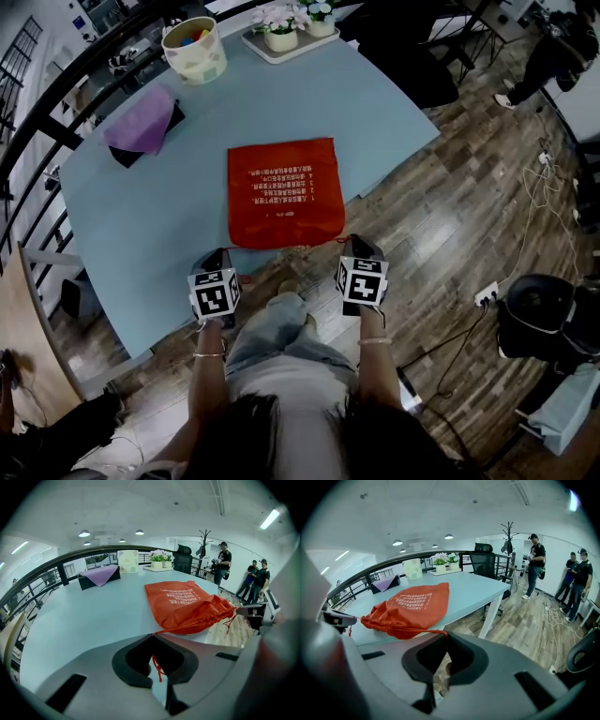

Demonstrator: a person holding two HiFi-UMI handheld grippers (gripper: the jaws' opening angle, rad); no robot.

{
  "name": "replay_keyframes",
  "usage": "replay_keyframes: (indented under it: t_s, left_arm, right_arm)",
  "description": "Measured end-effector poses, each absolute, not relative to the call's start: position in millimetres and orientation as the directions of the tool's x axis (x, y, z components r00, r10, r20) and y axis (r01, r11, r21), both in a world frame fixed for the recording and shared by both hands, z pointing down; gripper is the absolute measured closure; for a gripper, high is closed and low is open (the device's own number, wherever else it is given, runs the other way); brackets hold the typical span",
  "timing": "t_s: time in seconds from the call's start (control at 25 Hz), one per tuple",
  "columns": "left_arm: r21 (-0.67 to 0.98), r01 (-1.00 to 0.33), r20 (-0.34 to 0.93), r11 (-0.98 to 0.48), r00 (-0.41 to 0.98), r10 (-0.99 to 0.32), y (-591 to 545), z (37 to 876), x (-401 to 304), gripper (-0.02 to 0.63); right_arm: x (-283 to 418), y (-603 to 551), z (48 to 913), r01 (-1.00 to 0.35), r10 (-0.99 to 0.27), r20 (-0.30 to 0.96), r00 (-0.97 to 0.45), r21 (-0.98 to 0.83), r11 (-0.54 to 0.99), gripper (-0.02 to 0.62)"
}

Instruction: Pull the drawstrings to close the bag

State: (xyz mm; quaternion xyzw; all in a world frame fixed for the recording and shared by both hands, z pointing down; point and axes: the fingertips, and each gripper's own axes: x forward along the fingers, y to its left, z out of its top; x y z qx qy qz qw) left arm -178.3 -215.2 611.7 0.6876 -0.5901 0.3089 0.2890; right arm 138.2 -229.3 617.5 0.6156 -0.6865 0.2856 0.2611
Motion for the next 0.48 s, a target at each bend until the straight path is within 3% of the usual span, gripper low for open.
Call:
replay_keyframes:
  t_s: [0.48]
  left_arm:
    - [0.054, -0.994, 0.764, -0.100, 0.105, -0.637, -214, 612, -195, 0.588]
  right_arm:
    - [147, -228, 611, -0.996, -0.710, 0.699, -0.085, -0.080, 0.040, 0.568]
